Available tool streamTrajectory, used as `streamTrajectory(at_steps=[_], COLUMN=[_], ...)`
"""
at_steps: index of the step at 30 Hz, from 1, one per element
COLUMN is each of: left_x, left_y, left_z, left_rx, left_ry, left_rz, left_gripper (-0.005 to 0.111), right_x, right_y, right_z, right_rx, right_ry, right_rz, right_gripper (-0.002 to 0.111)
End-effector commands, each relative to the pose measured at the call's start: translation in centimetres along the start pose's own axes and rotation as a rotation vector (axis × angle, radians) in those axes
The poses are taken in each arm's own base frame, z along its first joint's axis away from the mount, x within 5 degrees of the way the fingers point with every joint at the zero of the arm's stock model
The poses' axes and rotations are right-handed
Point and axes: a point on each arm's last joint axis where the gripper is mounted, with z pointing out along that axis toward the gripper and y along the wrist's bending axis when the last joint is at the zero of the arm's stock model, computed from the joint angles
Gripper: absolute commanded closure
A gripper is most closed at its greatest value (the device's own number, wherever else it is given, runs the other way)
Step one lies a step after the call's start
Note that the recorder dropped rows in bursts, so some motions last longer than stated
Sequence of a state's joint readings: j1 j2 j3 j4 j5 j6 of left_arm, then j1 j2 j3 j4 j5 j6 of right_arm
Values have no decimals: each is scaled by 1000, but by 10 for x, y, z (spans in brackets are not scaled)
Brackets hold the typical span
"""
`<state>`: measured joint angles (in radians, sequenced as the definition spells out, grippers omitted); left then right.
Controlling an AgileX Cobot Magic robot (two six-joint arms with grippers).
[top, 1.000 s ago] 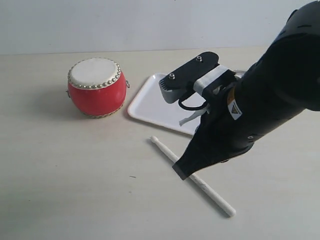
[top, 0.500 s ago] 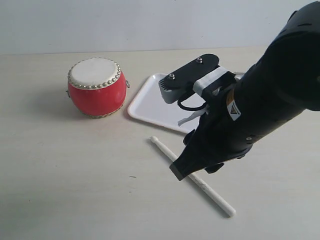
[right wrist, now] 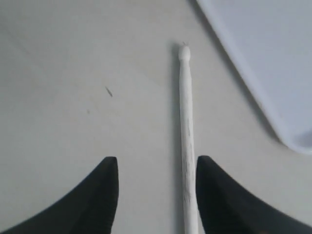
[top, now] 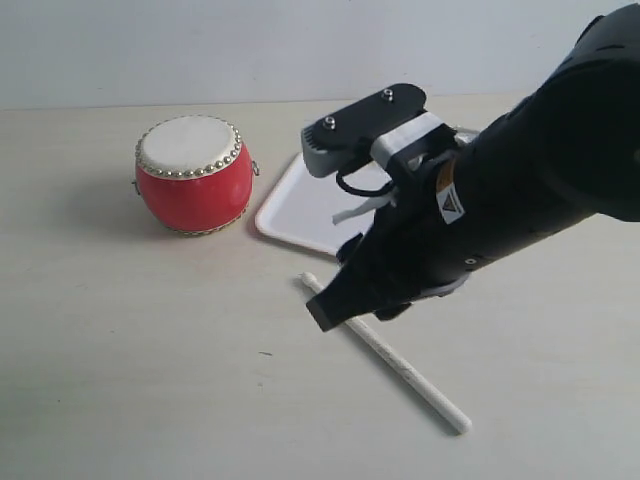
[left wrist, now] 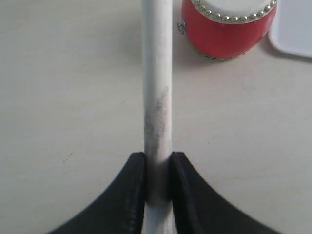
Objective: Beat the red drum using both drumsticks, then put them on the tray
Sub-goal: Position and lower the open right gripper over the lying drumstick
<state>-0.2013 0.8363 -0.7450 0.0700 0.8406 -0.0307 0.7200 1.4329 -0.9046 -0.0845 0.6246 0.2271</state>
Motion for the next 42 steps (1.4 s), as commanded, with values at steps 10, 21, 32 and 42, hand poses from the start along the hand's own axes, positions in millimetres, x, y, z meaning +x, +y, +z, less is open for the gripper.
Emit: streamTrajectory(at_steps=[10,21,32,42], left_x=[1,1,1,1], left_y=[1,1,1,1], left_z=[-1,-1,-1,-1], left_rx=[-8,-8,-8,-8], left_ry=[-4,-4,-4,-4], left_rz=[7,7,7,7], left_gripper=[107,107,107,107], right_x=[-52,-55,4,12], right_y=[13,14,-2,-22], right_z=[-19,-20,-2,4], right_rx=[-17,2,28,258], right_ry=[-616,-652,58,160], right_rz=[-386,-455,-116,45], right_gripper=[60,60,60,68])
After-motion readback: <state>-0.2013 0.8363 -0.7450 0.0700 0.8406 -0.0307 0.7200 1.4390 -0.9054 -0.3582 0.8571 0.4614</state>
